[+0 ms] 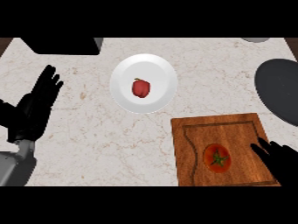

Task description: Pick the tomato from the cutting board and place it in the pan

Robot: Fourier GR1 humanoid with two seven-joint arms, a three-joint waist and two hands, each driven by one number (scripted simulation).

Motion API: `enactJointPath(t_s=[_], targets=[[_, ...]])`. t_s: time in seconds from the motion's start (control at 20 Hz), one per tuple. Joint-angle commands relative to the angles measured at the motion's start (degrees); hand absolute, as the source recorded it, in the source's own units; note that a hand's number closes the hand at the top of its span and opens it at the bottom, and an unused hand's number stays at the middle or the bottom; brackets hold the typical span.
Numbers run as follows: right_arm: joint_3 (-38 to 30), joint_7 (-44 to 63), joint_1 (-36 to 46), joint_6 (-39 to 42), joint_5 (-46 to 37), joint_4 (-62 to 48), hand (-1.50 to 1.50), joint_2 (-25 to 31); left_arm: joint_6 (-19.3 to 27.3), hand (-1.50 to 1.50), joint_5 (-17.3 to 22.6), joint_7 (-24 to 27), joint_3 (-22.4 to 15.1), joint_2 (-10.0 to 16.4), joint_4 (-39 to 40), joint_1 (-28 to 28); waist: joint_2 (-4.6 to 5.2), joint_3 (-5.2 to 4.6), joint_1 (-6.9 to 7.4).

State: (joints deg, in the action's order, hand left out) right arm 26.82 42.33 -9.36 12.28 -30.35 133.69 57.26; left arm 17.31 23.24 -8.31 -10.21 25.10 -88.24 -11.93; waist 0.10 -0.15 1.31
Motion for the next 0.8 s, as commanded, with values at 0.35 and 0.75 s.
enactJointPath(t_s=[0.35,0.75], targets=[[18.8,18.3,16.2,10.5,-17.7,-2.3,-1.5,-15.0,-1.1,0.0,-1.7,2.2,1.2,-2.4,2.6,1.3,-0.09,0.08,-0.83],[18.9,17.5,21.3,14.8,-19.8,-15.8,-1.5,-27.5,-0.3,0.0,-4.3,0.9,1.2,-3.5,-1.9,4.0,-0.07,0.13,-0.76]])
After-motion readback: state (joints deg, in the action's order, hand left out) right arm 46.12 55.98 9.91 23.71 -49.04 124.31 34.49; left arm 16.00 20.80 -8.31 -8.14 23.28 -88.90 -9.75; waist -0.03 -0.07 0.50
